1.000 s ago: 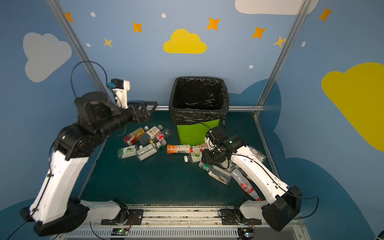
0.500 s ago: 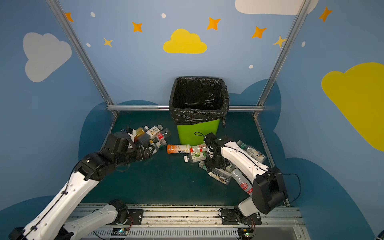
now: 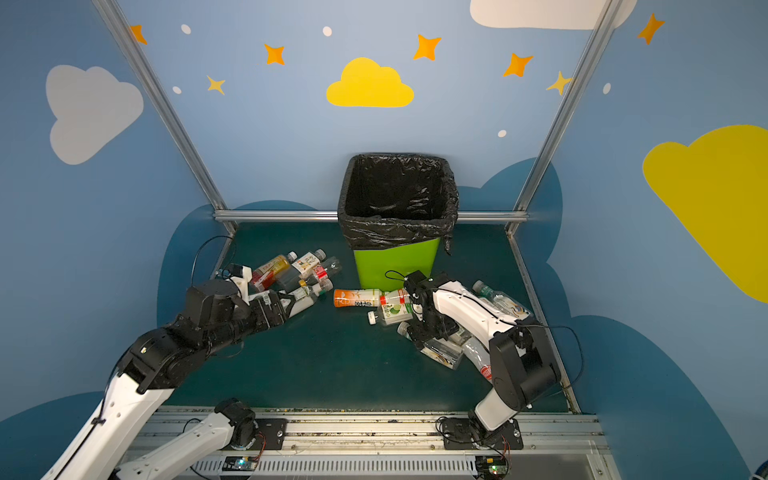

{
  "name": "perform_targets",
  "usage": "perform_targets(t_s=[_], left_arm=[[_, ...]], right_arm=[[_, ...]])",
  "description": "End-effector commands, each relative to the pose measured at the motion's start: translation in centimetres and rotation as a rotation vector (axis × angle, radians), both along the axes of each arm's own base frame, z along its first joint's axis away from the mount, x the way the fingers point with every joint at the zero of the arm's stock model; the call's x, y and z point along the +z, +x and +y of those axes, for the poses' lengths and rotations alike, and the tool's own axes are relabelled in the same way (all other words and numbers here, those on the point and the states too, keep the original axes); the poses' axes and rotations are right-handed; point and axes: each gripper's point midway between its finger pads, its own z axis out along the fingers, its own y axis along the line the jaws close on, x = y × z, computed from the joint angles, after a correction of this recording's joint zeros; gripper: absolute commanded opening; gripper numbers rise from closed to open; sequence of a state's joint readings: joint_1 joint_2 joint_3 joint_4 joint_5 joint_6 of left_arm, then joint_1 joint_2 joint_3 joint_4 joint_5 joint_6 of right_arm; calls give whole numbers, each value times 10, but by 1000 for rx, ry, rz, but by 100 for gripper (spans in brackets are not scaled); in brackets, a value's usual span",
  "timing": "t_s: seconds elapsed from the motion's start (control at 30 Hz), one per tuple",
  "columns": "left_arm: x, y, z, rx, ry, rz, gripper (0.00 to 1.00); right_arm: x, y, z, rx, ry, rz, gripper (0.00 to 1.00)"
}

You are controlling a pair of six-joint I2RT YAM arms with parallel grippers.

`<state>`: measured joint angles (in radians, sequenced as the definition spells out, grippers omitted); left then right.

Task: Throw the plastic bottles in the bin
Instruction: 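Lower the left gripper back while the right gripper grasps a green-labelled clear bottle, then lift the green-labelled clear bottle over the green bin and release it with the right gripper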

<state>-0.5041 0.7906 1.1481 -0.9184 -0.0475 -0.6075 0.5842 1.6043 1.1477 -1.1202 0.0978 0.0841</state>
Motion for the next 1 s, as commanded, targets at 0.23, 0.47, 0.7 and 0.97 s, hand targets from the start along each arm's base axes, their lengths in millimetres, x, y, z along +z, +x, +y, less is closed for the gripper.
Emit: perform_targets(t_s=[0.23,0.47,0.7,0.97], left_arm=[[0,-19,24,72,13,-10,100],[4,-26,33,95,18,-22,100],[3,-29,37,107,26,-20,100],[1,-29,37,113,25,-17,100]], right_arm=[[-17,14,2,55,-51,17,90],[-30,10,8,62,-31,81,90],[-27,-4,23,68,20,126,86],[-25,-18,28,74,23,152,80]])
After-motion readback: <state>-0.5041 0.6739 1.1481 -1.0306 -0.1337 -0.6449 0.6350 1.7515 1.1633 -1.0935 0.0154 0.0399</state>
